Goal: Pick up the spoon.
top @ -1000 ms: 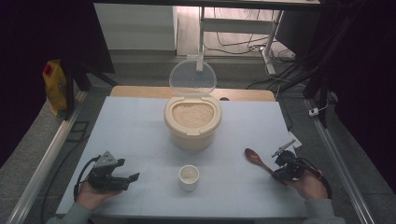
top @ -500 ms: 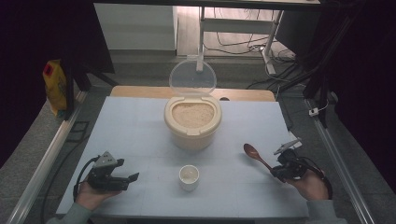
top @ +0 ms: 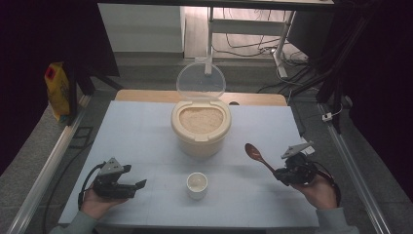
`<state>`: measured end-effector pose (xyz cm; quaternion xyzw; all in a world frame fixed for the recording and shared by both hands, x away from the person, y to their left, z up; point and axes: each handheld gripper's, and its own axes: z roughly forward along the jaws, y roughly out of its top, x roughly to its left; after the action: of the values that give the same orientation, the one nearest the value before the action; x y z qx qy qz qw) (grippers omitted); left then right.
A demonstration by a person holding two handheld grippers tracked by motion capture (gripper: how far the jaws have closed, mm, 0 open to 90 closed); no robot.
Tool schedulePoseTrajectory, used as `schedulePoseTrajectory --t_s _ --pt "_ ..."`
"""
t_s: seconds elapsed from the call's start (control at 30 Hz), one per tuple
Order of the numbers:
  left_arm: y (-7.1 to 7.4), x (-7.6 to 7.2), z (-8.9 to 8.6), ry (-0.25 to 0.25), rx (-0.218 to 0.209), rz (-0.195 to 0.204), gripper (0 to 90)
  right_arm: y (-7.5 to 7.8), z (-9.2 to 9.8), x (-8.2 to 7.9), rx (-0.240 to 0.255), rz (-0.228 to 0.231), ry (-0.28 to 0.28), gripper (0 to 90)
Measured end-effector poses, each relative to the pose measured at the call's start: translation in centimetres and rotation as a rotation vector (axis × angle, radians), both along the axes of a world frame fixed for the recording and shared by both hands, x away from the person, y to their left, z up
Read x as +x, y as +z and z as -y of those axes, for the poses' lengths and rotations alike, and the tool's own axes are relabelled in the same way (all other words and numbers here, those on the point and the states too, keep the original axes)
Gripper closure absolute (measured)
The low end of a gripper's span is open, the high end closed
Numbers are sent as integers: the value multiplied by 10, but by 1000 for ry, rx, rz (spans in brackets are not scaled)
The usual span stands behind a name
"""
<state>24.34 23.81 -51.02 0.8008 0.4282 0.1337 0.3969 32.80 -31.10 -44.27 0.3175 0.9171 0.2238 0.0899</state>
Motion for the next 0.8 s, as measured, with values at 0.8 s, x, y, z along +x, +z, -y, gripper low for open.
schedulePoseTrajectory --t_s 0.8 --pt "12 -5 14 -82 -20 25 192 16 -59 -25 7 48 205 774"
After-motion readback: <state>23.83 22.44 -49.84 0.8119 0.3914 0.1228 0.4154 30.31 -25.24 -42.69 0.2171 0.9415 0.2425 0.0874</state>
